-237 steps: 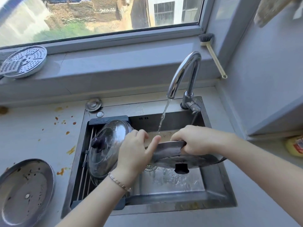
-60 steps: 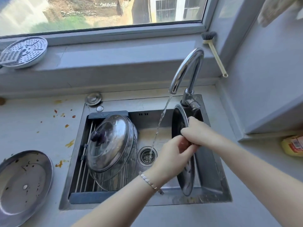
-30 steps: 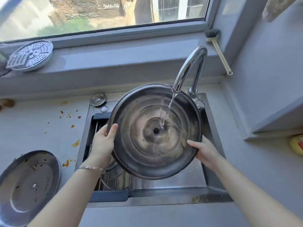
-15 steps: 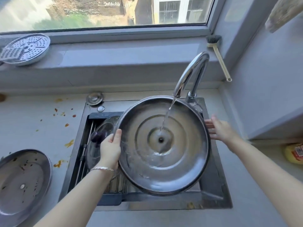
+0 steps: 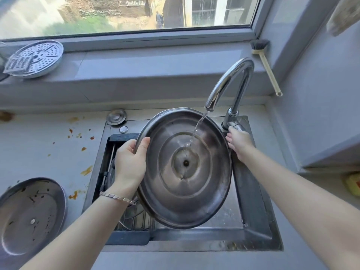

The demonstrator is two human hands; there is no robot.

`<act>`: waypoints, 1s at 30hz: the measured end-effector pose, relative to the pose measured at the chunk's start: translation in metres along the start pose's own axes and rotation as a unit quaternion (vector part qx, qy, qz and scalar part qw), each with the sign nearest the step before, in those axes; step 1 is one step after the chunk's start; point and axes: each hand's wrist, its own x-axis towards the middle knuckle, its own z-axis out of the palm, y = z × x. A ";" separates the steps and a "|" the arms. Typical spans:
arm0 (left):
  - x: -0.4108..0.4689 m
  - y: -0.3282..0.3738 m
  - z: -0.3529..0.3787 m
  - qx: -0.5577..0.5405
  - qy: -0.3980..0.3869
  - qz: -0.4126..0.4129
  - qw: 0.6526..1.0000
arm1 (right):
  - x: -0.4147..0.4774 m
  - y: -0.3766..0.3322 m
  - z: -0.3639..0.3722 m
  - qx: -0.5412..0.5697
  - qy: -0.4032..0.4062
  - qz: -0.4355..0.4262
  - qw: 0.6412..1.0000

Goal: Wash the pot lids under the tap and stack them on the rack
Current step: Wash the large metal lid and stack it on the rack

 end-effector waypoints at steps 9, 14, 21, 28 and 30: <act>-0.008 0.013 0.003 0.031 -0.042 -0.043 0.998 | -0.086 0.016 -0.022 -0.408 -0.161 -0.208 0.874; -0.024 0.040 0.013 -0.065 -0.174 -0.221 0.957 | -0.161 0.004 -0.007 -0.398 -0.315 -0.268 0.819; -0.041 0.067 0.023 -0.154 -0.206 -0.198 0.946 | -0.163 -0.007 -0.013 -0.455 -0.120 -0.413 0.780; -0.055 0.033 0.027 -0.059 -0.169 -0.113 0.977 | -0.138 -0.028 -0.029 -0.364 -0.108 -0.339 0.861; -0.061 0.017 0.025 -0.045 -0.137 -0.117 0.983 | -0.132 -0.024 -0.029 -0.381 -0.109 -0.306 0.866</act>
